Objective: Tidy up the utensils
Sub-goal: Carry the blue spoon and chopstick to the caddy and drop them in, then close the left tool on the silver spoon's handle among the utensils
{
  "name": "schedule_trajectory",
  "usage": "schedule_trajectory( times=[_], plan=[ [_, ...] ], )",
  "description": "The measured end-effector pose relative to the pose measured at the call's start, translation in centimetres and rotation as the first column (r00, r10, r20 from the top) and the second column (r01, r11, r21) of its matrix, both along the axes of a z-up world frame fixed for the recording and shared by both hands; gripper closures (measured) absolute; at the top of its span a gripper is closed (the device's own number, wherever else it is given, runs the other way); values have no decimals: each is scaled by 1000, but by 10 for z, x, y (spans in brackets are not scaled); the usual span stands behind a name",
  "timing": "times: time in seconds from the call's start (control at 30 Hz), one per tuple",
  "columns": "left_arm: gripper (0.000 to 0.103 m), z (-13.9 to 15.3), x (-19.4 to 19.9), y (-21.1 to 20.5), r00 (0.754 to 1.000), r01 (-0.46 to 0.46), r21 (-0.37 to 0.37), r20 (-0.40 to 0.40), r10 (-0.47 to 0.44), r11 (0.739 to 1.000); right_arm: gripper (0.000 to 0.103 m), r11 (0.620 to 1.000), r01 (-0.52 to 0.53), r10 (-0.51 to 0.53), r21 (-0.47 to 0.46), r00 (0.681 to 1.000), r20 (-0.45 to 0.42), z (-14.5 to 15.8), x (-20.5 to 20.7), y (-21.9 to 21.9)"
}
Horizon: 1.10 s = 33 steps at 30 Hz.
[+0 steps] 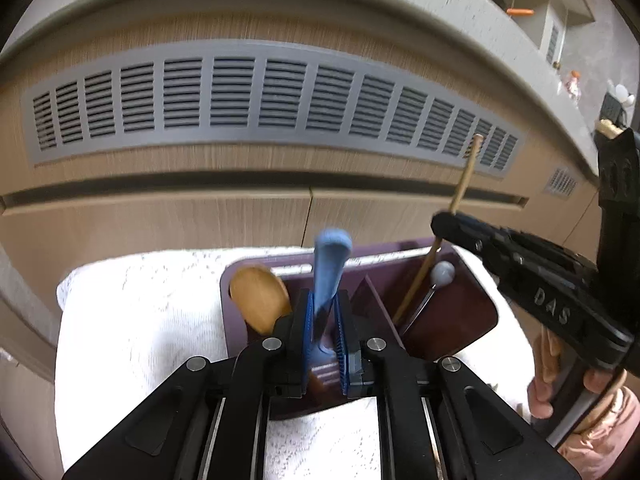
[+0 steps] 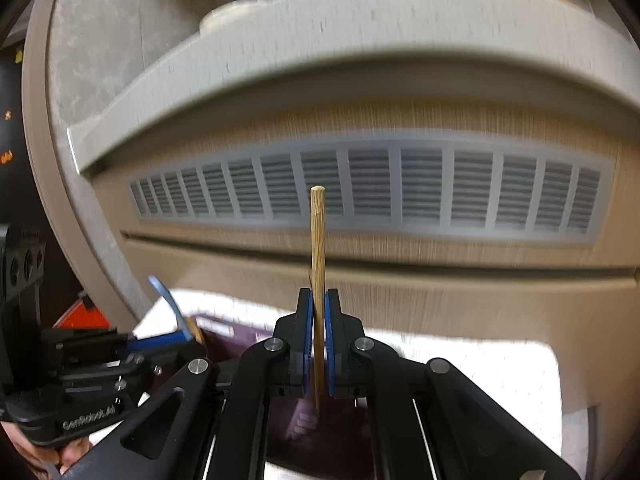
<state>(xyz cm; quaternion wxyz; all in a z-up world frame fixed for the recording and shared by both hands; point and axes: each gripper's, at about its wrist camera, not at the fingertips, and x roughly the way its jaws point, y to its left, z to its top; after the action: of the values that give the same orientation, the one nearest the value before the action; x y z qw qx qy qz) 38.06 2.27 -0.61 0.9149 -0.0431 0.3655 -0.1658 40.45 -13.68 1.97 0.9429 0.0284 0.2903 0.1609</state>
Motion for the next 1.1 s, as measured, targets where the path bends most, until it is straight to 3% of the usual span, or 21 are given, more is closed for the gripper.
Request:
schedule_trajectory(
  times=[0.07, 0.13, 0.2, 0.23, 0.3, 0.43, 0.6, 0.77, 0.93, 1.03, 1.1],
  plan=[
    [87, 0, -5, -2, 1000, -8, 2, 1, 8, 1000, 97, 1000, -8, 7, -16, 999, -48, -9, -1, 0],
    [70, 3, -12, -3, 1000, -9, 10, 10, 9, 1000, 90, 1000, -9, 7, -25, 996, -91, -16, -3, -3],
    [59, 10, -19, -9, 1000, -7, 18, 23, 6, 1000, 65, 1000, 8, -11, -22, 992, -123, -20, -8, -9],
    [57, 13, -26, -11, 999, -4, 28, 36, 3, 1000, 61, 1000, 22, -23, -8, 992, -126, -20, -12, -13],
    [54, 22, -38, -9, 998, -4, 45, 56, 2, 999, 48, 999, 45, -44, 6, 992, -115, -18, -26, -21],
    [43, 37, -65, -11, 996, 5, 57, 87, -10, 998, 39, 996, 80, -82, -26, 994, -78, -9, -58, -34],
    [34, 42, -95, -14, 996, 29, 69, 87, -35, 997, 16, 986, 113, -119, -123, 992, -39, 1, -101, -39],
    [34, 8, -110, -31, 994, 107, 81, -34, -105, 991, 7, 936, 156, -164, -316, 986, 2, -14, -149, -44],
    [34, -38, -118, -57, 955, 230, 44, -201, -217, 972, 5, 894, 134, -161, -428, 987, -27, -45, -187, -48],
    [35, -54, -121, -80, 930, 305, 69, -238, -281, 950, 3, 896, 125, -166, -427, 984, -61, -57, -200, -54],
    [35, -58, -125, -91, 917, 345, 93, -244, -315, 934, 3, 917, 105, -157, -386, 982, -108, -64, -209, -65]
  ],
)
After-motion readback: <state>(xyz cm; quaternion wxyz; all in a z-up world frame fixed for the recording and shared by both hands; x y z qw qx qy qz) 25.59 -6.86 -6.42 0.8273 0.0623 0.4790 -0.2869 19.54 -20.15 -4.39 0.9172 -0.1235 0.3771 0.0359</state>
